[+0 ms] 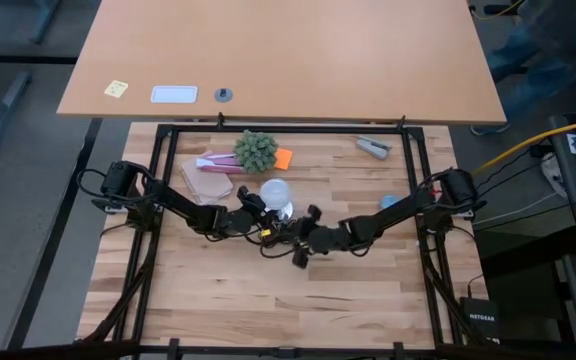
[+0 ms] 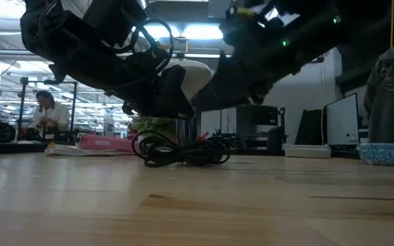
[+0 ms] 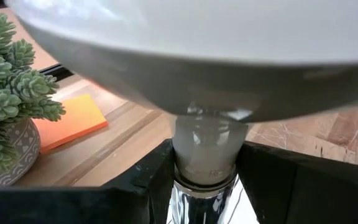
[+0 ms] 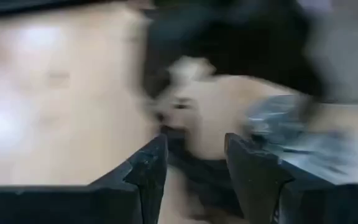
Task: Screw lightbulb
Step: Insert the lightbulb into the lamp
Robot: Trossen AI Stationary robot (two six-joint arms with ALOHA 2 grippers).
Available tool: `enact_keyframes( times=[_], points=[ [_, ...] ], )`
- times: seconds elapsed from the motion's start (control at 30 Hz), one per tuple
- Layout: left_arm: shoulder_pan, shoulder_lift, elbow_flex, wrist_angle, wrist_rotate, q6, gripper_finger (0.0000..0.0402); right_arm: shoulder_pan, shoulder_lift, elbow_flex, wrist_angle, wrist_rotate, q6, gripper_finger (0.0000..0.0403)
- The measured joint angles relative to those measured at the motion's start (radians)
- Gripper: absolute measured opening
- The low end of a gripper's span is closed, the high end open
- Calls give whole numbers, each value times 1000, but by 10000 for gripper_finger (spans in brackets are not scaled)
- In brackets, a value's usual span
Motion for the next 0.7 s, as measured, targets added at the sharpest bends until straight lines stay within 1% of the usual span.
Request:
enact_keyframes(
  times=[0.03, 0.1, 0.2, 0.3, 0.47, 0.7],
  points=[
    [0, 0, 0, 0, 0, 0, 150, 0, 6, 1, 23, -51, 8, 168],
    [0, 0, 0, 0, -1, 0, 150, 2, 23, 1, 50, -101, 22, 168],
    [0, 0, 0, 0, -3, 0, 150, 1, 60, 1, 66, -108, 27, 168],
    [0, 0, 0, 0, -3, 0, 150, 0, 111, 0, 65, -79, 30, 168],
    [0, 0, 0, -2, -10, 0, 150, 3, 174, 1, 69, 12, 33, 168],
    [2, 0, 0, -3, -18, 1, 150, 2, 179, 0, -57, 226, 54, 168]
  ],
)
